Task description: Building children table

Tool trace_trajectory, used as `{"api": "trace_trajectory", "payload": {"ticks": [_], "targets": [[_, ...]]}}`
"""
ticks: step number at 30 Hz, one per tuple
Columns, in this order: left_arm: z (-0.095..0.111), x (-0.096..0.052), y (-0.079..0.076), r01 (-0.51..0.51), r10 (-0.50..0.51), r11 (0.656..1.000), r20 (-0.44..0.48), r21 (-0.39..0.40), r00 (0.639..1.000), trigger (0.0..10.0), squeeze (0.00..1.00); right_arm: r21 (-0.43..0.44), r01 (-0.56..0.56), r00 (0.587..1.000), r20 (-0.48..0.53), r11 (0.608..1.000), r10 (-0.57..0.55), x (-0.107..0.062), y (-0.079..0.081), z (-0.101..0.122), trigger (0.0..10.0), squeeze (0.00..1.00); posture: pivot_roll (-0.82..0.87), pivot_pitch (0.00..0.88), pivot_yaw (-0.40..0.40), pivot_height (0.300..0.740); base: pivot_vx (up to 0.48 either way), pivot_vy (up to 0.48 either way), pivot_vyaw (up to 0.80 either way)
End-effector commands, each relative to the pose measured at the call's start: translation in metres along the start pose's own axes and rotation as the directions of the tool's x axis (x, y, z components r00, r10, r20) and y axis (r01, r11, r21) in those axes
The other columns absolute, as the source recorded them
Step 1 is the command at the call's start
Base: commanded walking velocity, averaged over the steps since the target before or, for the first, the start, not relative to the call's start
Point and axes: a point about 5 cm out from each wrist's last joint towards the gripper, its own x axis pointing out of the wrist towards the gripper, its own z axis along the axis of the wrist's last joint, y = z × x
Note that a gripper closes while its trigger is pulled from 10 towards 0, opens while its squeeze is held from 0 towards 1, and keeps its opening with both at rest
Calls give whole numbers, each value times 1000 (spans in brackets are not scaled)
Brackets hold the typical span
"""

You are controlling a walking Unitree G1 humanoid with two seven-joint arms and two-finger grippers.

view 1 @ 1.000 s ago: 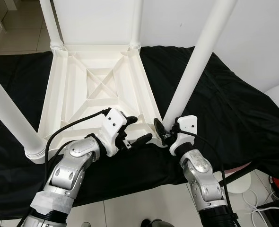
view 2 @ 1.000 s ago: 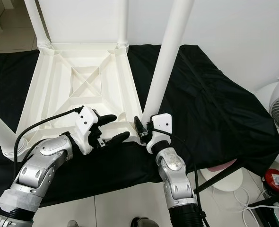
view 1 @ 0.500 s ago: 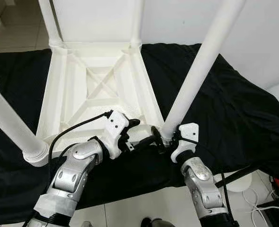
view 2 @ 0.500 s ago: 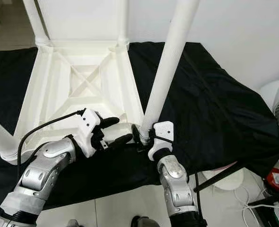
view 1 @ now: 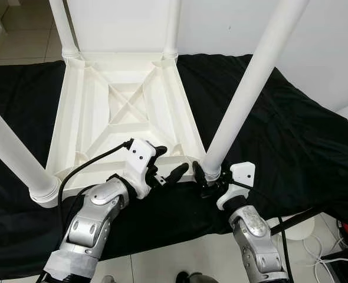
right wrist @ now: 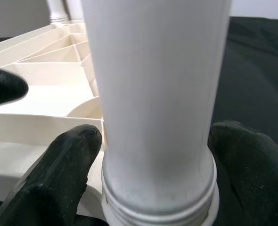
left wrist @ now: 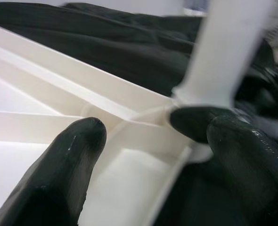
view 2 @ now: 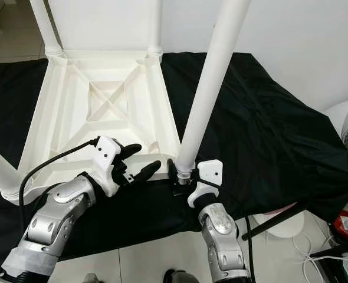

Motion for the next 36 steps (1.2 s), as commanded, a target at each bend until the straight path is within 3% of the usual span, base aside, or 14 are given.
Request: {"api": "trace_trajectory", "payload": {"ticks": [1,7,17,36], "targets": [[-1,-4,-8,142,-142,990,-20,-2,990,10000,0,-23,-44,999,25,999,45,4,-7,10,10000,0,37,115,-45,740,0,0,0],[1,-6,-4,159,-159,987,-14,9,987,10000,0,-62,-103,995,13,993,104,8,-21,15,10000,0,40,114,-56,740,0,0,0],[8,-4,1,119,-119,993,40,2,992,10000,0,-60,-120,992,23,991,122,13,-23,17,10000,0,35,106,-73,740,0,0,0],[11,0,-1,153,-153,988,40,21,987,10000,0,-64,-144,988,39,988,146,18,-29,25,10000,0,-2,146,-83,740,0,0,0]]}}
